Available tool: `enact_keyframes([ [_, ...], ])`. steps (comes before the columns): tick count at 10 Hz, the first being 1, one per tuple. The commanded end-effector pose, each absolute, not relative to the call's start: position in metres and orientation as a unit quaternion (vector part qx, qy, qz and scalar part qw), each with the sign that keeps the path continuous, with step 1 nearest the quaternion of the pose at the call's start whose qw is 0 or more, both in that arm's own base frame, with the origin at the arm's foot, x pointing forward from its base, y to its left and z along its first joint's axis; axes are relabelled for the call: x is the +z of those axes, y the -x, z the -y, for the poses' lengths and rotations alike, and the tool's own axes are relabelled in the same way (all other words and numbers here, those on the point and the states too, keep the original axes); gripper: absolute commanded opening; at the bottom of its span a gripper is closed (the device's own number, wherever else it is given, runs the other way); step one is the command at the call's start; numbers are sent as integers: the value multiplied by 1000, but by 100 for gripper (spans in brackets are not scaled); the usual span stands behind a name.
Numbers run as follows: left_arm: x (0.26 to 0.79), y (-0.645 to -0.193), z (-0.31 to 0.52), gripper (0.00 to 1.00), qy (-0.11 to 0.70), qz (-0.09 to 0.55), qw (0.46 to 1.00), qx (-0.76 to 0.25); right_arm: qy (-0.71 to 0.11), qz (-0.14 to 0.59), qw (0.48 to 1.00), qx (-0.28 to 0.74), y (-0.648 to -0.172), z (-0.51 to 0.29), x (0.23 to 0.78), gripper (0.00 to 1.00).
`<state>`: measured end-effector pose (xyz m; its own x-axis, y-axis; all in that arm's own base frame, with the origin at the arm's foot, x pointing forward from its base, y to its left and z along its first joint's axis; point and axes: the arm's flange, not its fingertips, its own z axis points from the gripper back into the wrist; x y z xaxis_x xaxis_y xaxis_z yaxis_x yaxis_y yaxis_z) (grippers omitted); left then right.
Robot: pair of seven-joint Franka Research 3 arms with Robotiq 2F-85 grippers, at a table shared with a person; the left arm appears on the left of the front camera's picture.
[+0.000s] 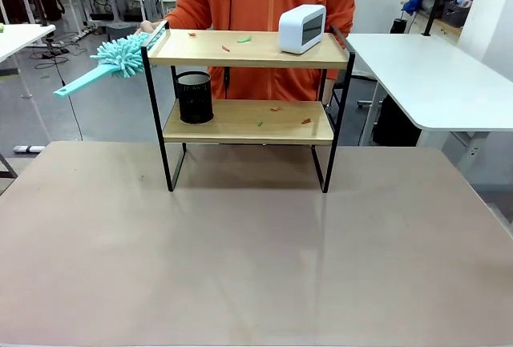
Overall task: Clean the shelf.
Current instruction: Pick up the Duster from the human.
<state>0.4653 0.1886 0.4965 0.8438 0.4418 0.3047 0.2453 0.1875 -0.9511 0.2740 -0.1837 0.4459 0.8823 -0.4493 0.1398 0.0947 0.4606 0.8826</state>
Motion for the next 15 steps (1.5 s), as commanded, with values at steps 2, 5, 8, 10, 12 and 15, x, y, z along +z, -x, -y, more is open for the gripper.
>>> enact_keyframes([
  [2,484,-480,-173,100,635,238,732,73,-499,193,831,-152,-276,184,446,100],
  [5,476,-541,-139,100,652,164,738,61,-499,193,831,-152,-276,184,446,100],
  [8,463,-553,-93,100,678,113,726,31,-499,193,831,-152,-276,184,446,100],
  [10,458,-556,-79,100,677,102,728,16,-499,193,831,-152,-276,184,446,100],
  [12,458,-554,-79,100,678,109,727,17,-499,193,831,-152,-276,184,446,100],
  [15,458,-554,-78,42,678,126,724,15,-499,193,831,-152,-276,184,446,100],
])
